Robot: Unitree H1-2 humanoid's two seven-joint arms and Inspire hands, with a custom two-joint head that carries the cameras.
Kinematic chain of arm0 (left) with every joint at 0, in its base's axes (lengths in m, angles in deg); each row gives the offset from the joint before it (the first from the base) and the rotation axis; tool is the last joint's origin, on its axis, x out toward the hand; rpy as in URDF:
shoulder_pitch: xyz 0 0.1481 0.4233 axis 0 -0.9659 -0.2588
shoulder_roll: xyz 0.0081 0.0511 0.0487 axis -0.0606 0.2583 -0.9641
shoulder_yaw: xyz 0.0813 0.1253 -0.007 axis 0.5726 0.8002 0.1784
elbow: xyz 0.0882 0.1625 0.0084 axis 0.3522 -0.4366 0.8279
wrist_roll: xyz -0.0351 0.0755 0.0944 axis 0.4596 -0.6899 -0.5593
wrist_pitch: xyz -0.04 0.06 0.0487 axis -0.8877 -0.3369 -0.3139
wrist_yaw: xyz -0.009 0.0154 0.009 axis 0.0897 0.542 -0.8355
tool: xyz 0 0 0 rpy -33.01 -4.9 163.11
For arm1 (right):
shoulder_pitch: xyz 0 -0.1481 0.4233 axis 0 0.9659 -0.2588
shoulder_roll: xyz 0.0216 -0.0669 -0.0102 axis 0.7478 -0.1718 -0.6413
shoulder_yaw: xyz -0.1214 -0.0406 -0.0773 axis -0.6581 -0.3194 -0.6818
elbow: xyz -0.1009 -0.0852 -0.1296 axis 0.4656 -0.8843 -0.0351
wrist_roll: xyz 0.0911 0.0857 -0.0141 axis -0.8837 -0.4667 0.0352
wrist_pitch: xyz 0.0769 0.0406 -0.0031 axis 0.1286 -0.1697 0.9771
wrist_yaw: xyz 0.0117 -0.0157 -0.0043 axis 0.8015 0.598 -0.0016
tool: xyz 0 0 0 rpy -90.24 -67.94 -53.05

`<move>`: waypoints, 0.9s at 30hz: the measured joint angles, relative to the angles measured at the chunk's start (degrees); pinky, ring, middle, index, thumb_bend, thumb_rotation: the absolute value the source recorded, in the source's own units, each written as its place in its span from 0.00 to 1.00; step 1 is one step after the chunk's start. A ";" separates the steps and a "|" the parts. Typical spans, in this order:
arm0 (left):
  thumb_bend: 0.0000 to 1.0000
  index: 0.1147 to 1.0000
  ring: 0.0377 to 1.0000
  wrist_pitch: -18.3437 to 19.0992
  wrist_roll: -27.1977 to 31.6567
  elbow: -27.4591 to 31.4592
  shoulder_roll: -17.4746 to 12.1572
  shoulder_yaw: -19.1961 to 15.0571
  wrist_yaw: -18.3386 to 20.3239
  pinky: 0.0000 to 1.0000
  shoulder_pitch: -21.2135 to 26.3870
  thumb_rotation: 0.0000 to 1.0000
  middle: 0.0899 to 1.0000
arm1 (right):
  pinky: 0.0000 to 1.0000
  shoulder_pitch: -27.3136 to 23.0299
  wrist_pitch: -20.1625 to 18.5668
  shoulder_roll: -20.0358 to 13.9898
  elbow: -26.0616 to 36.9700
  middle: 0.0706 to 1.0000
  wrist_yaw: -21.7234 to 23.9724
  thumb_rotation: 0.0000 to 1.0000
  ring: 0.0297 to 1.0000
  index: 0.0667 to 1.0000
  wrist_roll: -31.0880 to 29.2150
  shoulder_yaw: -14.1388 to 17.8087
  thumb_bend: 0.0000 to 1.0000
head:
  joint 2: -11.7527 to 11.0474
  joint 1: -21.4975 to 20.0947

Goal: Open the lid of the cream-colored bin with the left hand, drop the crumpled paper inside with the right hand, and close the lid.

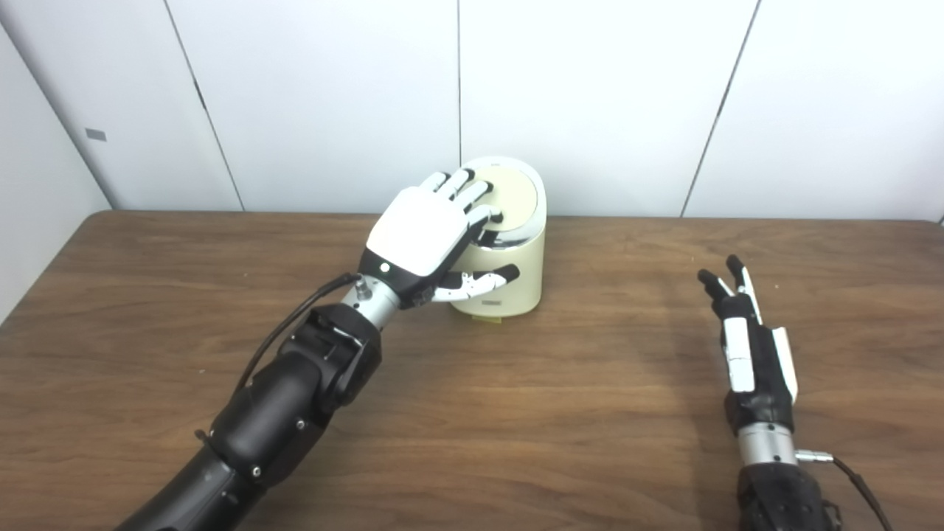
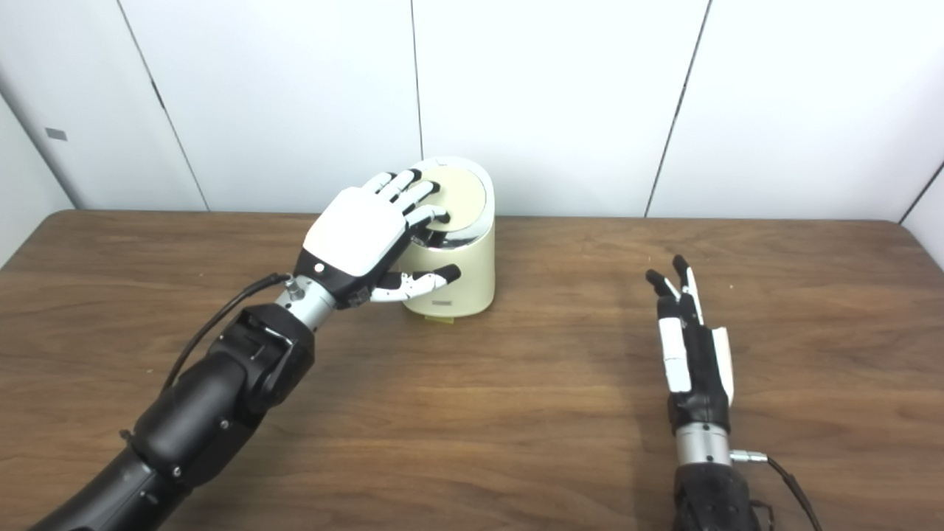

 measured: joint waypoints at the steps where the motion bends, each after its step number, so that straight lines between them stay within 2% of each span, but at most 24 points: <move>1: 0.55 0.76 1.00 0.19 -0.70 -0.02 0.18 0.18 0.00 0.95 0.00 1.00 0.95 | 0.96 0.06 0.00 -0.10 0.03 0.88 0.01 1.00 0.93 0.97 -0.12 0.02 0.67 | 0.00 -0.09; 7: 0.55 0.75 0.97 0.62 0.33 -0.07 0.91 -0.81 0.10 0.94 -0.24 1.00 0.94 | 0.95 0.62 0.07 -0.82 0.45 0.87 -0.04 1.00 0.92 0.97 -0.17 0.25 0.62 | 0.35 0.26; 10: 0.53 0.75 0.93 0.55 3.82 1.02 1.21 -2.95 1.19 0.89 -1.29 0.99 0.91 | 0.94 0.40 1.63 -1.14 0.03 0.87 -0.04 1.00 0.91 0.97 -0.10 0.32 0.62 | 0.35 0.44; 15: 0.49 0.78 0.87 0.57 13.23 3.83 3.71 -9.25 1.92 0.79 -5.14 0.86 0.85 | 0.98 0.00 1.91 -1.13 -0.18 0.89 0.11 1.00 0.93 0.98 -1.25 0.41 0.62 | 0.35 0.79; 18: 0.48 0.81 0.86 1.22 17.82 6.88 4.95 -12.87 2.26 0.75 -7.32 0.89 0.85 | 0.99 0.00 1.71 -1.17 -0.09 0.89 0.81 1.00 0.94 0.98 -2.22 0.39 0.62 | 0.35 0.79; 23: 0.46 0.83 0.86 2.98 24.94 12.32 7.08 -19.20 2.01 0.79 -9.24 0.84 0.85 | 1.00 0.26 1.54 -1.35 0.08 0.89 1.64 1.00 0.94 0.98 -2.43 0.37 0.61 | 0.62 0.97; 25: 0.46 0.84 0.83 4.39 29.45 15.46 9.31 -22.44 1.79 0.76 -10.52 0.81 0.84 | 0.99 0.28 1.24 -1.34 0.18 0.89 2.00 1.00 0.94 0.97 -2.54 0.31 0.62 | 0.79 0.88; 27: 0.45 0.86 0.84 5.47 33.69 17.69 11.54 -24.88 1.68 0.76 -12.08 0.82 0.85 | 0.98 0.30 0.49 -1.33 0.31 0.89 2.11 1.00 0.93 0.94 -2.56 0.25 0.65 | 1.14 0.70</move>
